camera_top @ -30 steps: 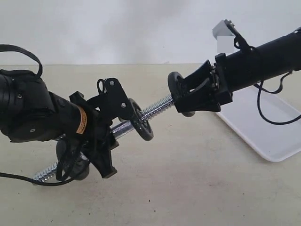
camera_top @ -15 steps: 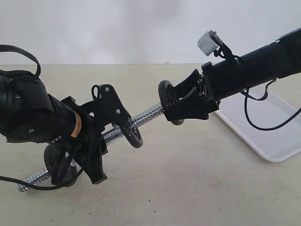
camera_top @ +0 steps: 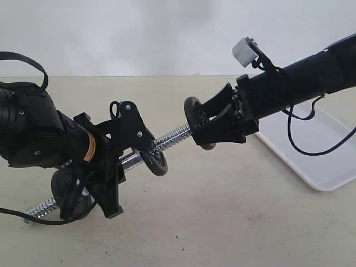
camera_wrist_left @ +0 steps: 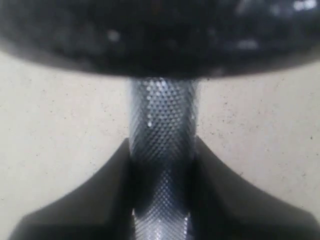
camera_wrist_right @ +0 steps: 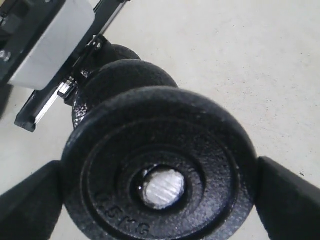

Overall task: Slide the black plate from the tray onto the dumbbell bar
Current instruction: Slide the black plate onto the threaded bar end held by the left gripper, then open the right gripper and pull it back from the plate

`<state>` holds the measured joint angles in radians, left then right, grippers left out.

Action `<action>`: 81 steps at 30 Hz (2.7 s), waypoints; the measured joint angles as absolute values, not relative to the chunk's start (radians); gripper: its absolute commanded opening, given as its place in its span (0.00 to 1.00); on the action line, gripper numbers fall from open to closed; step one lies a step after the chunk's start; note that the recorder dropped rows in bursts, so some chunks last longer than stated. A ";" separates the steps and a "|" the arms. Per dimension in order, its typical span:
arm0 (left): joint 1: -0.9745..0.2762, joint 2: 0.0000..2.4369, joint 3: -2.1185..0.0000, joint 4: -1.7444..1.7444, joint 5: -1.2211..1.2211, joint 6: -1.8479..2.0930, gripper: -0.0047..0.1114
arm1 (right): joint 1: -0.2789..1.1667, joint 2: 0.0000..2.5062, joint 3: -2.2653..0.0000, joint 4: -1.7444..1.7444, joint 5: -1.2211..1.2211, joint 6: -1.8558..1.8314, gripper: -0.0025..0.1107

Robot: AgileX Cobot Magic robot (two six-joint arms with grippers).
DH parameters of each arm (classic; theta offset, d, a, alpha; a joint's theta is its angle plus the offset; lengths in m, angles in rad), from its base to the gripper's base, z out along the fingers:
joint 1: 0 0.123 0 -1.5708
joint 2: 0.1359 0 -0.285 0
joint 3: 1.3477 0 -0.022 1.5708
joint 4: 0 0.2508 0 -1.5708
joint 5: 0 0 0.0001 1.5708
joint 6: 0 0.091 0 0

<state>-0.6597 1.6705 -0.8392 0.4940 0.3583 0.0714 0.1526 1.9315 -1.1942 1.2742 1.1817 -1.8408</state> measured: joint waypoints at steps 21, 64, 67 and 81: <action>-0.658 1.670 -0.848 0.579 0.266 0.135 0.08 | 0.161 1.931 -1.187 1.260 1.211 -1.820 0.02; -0.665 1.664 -0.928 0.213 0.457 0.168 0.08 | 0.269 1.932 -1.192 1.327 1.117 -1.645 0.76; -0.665 1.664 -0.928 0.213 0.450 0.168 0.08 | 0.276 1.932 -1.192 1.333 1.091 -1.641 0.86; -0.665 1.672 -0.928 0.177 0.600 0.157 0.08 | 0.280 1.932 -1.195 1.373 0.962 -1.625 0.95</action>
<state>-0.6652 1.6717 -0.9277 0.1774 0.5995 0.1573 0.2799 1.9322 -1.1946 1.3725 0.9622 -1.6250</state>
